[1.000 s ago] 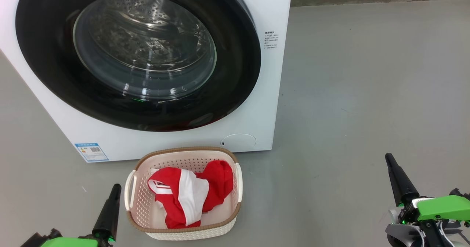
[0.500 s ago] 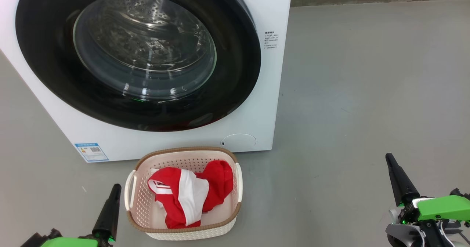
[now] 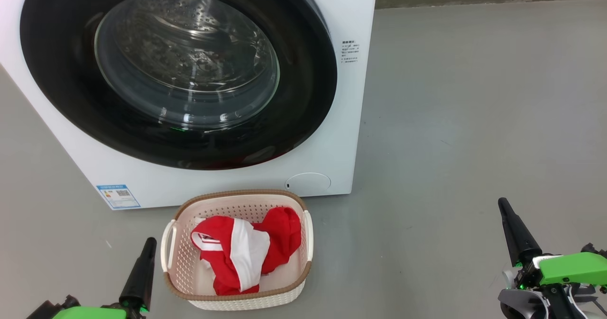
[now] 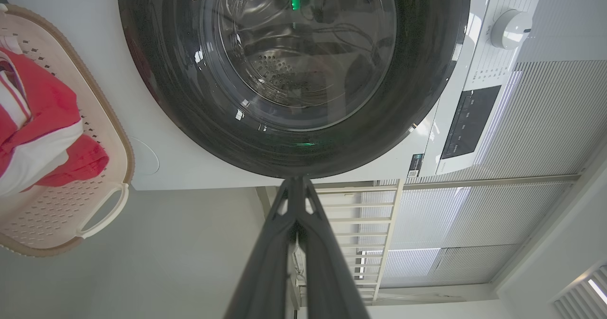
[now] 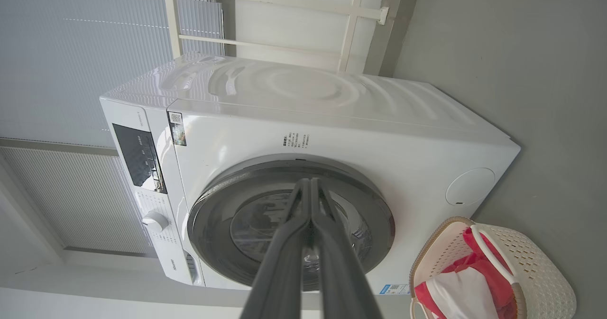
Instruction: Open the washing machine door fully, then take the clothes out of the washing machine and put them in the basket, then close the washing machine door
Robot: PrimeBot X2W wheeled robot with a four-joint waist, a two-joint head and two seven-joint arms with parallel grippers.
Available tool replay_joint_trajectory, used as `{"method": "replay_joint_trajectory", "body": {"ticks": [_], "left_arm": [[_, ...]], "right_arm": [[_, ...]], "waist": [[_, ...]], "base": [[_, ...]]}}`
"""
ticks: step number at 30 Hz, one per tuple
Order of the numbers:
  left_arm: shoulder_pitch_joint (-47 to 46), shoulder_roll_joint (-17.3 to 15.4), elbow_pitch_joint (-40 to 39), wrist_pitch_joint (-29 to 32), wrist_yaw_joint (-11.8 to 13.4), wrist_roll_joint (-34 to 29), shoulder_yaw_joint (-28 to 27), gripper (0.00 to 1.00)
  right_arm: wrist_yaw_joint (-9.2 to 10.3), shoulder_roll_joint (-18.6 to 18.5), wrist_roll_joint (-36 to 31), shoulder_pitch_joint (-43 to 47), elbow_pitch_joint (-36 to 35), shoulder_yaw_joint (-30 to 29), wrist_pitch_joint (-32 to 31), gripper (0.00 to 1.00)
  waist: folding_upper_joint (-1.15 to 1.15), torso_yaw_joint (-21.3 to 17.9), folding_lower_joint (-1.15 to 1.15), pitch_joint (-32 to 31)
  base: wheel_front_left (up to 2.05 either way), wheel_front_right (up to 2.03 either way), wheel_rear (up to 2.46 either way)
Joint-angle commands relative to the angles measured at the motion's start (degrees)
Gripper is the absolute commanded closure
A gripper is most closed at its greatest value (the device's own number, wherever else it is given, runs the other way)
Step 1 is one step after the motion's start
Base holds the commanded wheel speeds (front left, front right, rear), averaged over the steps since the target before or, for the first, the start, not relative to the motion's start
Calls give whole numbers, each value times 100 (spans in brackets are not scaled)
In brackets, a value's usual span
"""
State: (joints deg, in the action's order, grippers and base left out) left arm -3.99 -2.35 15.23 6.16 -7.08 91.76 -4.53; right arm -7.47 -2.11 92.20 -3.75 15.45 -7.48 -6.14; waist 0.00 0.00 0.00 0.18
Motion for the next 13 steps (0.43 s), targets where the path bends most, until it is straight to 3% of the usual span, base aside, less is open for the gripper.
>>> {"method": "replay_joint_trajectory", "body": {"ticks": [1,13], "left_arm": [[-221,-53,-119,33,-41,40,-199,100],[-220,-53,-119,33,-41,41,-198,100]], "right_arm": [[-2,-80,-5,-243,-143,95,-36,100],[-2,-80,-5,-243,-143,94,-36,100]], "waist": [[0,0,0,0],[0,0,0,0]], "base": [[0,0,0],[0,0,0]]}}
